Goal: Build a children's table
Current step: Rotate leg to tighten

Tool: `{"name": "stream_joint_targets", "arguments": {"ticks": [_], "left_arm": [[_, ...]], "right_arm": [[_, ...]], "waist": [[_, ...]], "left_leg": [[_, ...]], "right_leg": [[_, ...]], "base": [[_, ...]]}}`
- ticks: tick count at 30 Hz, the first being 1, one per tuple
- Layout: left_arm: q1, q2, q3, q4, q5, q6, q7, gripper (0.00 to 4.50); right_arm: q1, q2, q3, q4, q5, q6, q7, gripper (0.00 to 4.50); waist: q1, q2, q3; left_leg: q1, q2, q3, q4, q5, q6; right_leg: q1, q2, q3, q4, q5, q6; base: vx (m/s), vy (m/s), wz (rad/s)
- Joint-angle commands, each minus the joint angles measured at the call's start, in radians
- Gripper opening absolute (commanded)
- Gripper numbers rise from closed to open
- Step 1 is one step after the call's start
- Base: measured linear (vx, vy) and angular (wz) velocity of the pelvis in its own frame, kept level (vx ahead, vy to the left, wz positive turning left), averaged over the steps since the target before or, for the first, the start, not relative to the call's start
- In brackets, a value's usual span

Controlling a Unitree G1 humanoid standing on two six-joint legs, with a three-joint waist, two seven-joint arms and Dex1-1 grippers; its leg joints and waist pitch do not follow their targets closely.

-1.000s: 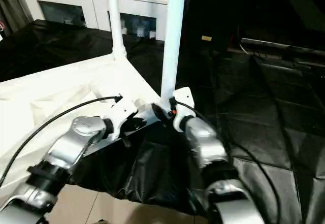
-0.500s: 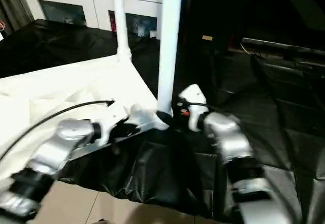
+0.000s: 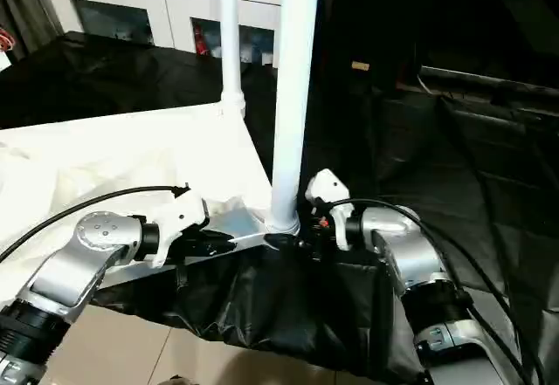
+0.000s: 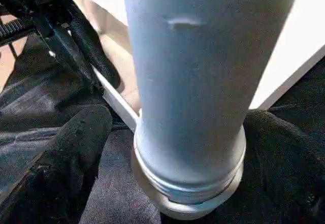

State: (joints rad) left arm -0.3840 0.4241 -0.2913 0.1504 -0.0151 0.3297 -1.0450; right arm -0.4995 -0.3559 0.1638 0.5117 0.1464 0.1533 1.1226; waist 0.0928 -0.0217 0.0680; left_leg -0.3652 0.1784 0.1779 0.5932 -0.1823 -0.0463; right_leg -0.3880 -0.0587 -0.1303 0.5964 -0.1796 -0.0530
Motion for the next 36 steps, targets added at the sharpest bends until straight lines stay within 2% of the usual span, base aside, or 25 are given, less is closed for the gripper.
{"name": "stream_joint_targets", "arguments": {"ticks": [1, 6, 8, 12, 13, 20, 26, 29, 31, 32, 33, 34, 35, 36], "left_arm": [[-0.014, -0.015, 0.009, -0.071, -0.057, -0.028, -0.021, 0.00], [-0.017, -0.015, 0.009, -0.068, -0.057, -0.028, -0.022, 0.00], [-0.018, -0.015, 0.009, -0.067, -0.057, -0.028, -0.021, 0.00], [-0.017, -0.014, 0.009, -0.065, -0.057, -0.028, -0.020, 0.00], [-0.017, -0.013, 0.009, -0.065, -0.056, -0.028, -0.020, 0.00], [-0.020, -0.021, 0.015, -0.053, -0.049, -0.028, -0.004, 0.00], [-0.069, -0.075, 0.022, 0.036, 0.010, -0.018, 0.120, 0.00], [-0.135, -0.146, 0.033, 0.135, 0.052, 0.001, 0.254, 0.00], [-0.164, -0.173, 0.036, 0.176, 0.059, 0.006, 0.295, 0.00], [-0.178, -0.186, 0.037, 0.197, 0.063, 0.008, 0.314, 0.00], [-0.194, -0.202, 0.035, 0.222, 0.069, 0.005, 0.335, 0.00], [-0.212, -0.222, 0.034, 0.252, 0.074, 0.001, 0.359, 0.00], [-0.220, -0.232, 0.036, 0.266, 0.076, 0.000, 0.372, 0.00], [-0.237, -0.252, 0.039, 0.295, 0.079, -0.010, 0.391, 0.00]], "right_arm": [[-0.006, 0.000, -0.003, -0.018, 0.003, 0.013, 0.004, 4.29], [-0.015, 0.005, 0.001, -0.008, 0.004, 0.017, 0.003, 3.92], [-0.016, 0.006, 0.002, -0.005, 0.005, 0.015, 0.002, 3.69], [-0.013, 0.016, 0.005, -0.002, 0.013, 0.019, 0.006, 3.55], [-0.012, 0.018, 0.005, -0.003, 0.014, 0.020, 0.006, 3.34], [0.003, 0.048, -0.001, -0.002, 0.021, 0.019, -0.021, 2.79], [0.016, 0.143, -0.042, 0.058, -0.016, 0.011, -0.258, 2.72], [0.008, 0.244, -0.089, 0.126, -0.035, 0.023, -0.489, 2.71], [-0.005, 0.279, -0.110, 0.158, -0.037, 0.023, -0.575, 2.70], [-0.012, 0.297, -0.118, 0.175, -0.040, 0.018, -0.616, 2.70], [-0.023, 0.318, -0.127, 0.198, -0.047, 0.011, -0.671, 2.70], [-0.038, 0.340, -0.129, 0.225, -0.061, -0.005, -0.728, 2.70], [-0.045, 0.348, -0.127, 0.236, -0.068, -0.014, -0.748, 2.70], [-0.061, 0.364, -0.114, 0.256, -0.082, -0.038, -0.760, 2.70]], "waist": [[-0.001, -0.004, -0.073], [-0.001, -0.007, -0.074], [-0.001, -0.006, -0.074], [-0.001, -0.005, -0.074], [0.000, -0.004, -0.075], [-0.001, -0.003, -0.075], [-0.008, -0.003, -0.074], [-0.008, 0.001, -0.074], [-0.010, 0.000, -0.073], [-0.008, 0.002, -0.075], [-0.009, 0.004, -0.072], [-0.008, 0.003, -0.074], [-0.007, 0.008, -0.074], [-0.005, 0.010, -0.076]], "left_leg": [[0.011, 0.069, -0.024, -0.060, -0.125, 0.078], [0.010, 0.068, -0.024, -0.059, -0.117, 0.080], [0.009, 0.067, -0.024, -0.059, -0.115, 0.080], [0.009, 0.068, -0.024, -0.059, -0.116, 0.079], [0.010, 0.069, -0.024, -0.059, -0.116, 0.078], [0.010, 0.069, -0.024, -0.059, -0.116, 0.077], [0.011, 0.068, -0.025, -0.062, -0.121, 0.058], [0.016, 0.067, -0.026, -0.063, -0.143, 0.033], [0.020, 0.067, -0.026, -0.064, -0.159, 0.022], [0.022, 0.068, -0.026, -0.064, -0.158, 0.019], [0.025, 0.068, -0.025, -0.066, -0.172, 0.014], [0.025, 0.068, -0.026, -0.066, -0.179, 0.007], [0.024, 0.068, -0.026, -0.066, -0.178, 0.004], [0.029, 0.069, -0.026, -0.066, -0.186, 0.000]], "right_leg": [[0.054, -0.110, 0.079, -0.075, -0.261, -0.139], [0.055, -0.110, 0.078, -0.074, -0.252, -0.139], [0.055, -0.110, 0.078, -0.075, -0.260, -0.135], [0.055, -0.110, 0.078, -0.074, -0.256, -0.137], [0.055, -0.110, 0.078, -0.073, -0.254, -0.137], [0.055, -0.111, 0.079, -0.072, -0.244, -0.142], [0.053, -0.110, 0.078, -0.076, -0.265, -0.136], [0.053, -0.114, 0.079, -0.080, -0.302, -0.127], [0.049, -0.115, 0.080, -0.084, -0.319, -0.125], [0.048, -0.116, 0.082, -0.084, -0.310, -0.125], [0.043, -0.114, 0.081, -0.086, -0.317, -0.127], [0.047, -0.117, 0.082, -0.084, -0.314, -0.127], [0.046, -0.117, 0.083, -0.084, -0.309, -0.129], [0.045, -0.117, 0.084, -0.084, -0.298, -0.129]], "base": [[0.000, 0.000, 0.00], [0.000, 0.000, 0.00], [0.000, 0.000, 0.00], [0.000, 0.000, 0.00], [0.000, 0.000, 0.00], [0.000, 0.000, 0.00], [0.000, 0.000, 0.00], [0.000, 0.000, 0.00], [0.000, 0.000, 0.00], [0.000, 0.000, 0.00], [0.000, 0.000, 0.00], [0.000, 0.000, 0.00], [0.000, 0.000, 0.00], [0.000, 0.000, 0.00]]}}
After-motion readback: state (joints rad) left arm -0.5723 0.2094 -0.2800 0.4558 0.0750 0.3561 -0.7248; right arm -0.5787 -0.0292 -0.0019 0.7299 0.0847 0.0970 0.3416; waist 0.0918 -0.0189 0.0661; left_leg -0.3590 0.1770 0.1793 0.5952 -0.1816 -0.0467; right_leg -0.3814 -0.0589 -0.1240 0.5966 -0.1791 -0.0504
